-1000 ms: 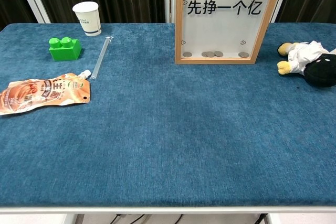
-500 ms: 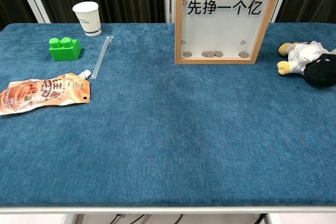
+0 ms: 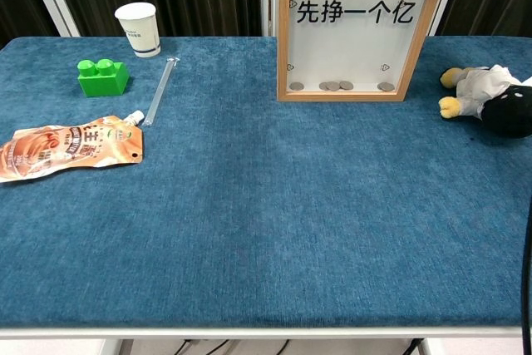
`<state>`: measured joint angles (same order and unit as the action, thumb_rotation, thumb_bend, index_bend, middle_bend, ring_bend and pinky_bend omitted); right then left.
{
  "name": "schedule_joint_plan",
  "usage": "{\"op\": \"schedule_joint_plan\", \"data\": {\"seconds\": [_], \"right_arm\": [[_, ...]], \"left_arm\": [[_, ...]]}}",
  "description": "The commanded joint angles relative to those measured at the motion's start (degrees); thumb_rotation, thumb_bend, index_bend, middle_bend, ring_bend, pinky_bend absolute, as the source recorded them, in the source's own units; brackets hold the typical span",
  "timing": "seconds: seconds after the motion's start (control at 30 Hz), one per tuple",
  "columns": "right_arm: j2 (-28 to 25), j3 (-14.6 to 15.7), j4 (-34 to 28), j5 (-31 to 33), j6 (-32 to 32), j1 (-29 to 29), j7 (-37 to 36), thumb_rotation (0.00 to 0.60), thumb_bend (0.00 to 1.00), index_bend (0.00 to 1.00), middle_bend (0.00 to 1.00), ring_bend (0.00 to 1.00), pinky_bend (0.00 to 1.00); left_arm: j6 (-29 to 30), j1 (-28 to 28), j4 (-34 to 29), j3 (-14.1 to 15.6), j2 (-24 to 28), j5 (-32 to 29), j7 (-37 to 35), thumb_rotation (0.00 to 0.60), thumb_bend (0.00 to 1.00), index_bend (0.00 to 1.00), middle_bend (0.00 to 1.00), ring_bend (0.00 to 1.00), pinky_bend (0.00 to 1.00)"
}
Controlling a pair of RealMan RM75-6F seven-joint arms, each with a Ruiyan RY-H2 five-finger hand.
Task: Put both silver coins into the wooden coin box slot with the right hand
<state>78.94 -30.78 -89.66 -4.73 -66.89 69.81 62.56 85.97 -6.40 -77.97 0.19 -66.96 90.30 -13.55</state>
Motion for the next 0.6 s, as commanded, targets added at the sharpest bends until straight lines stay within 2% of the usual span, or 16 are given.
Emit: {"op": "schedule_joint_plan", "data": {"seconds": [0.03, 0.23, 0.6], "right_arm": [[0.5, 0.8, 1.1, 0.9, -0.2, 0.7, 0.3, 0.600, 0.36, 0.77, 0.05, 0.00, 0.00], [1.2, 2.9, 2.3, 1.3, 0.2, 1.3, 0.4, 0.600, 0.36, 0.76, 0.05, 0.00, 0.00], [1.4, 3.7, 3.0, 2.9, 0.1, 2.1, 0.0, 0.600, 0.36, 0.76, 0.04, 0.00, 0.00]], "left_arm": [[0.0, 0.0, 0.0, 0.0, 0.0, 0.0, -0.2, 0.600, 0.02, 0.05, 0.01, 0.00, 0.00], [0.0, 0.1, 0.4, 0.0, 0.0, -0.1, -0.6, 0.600, 0.02, 0.05, 0.01, 0.00, 0.00], [0.0, 0.0, 0.5, -0.1, 0.0, 0.0, -0.9, 0.600, 0.02, 0.05, 0.01, 0.00, 0.00]]}}
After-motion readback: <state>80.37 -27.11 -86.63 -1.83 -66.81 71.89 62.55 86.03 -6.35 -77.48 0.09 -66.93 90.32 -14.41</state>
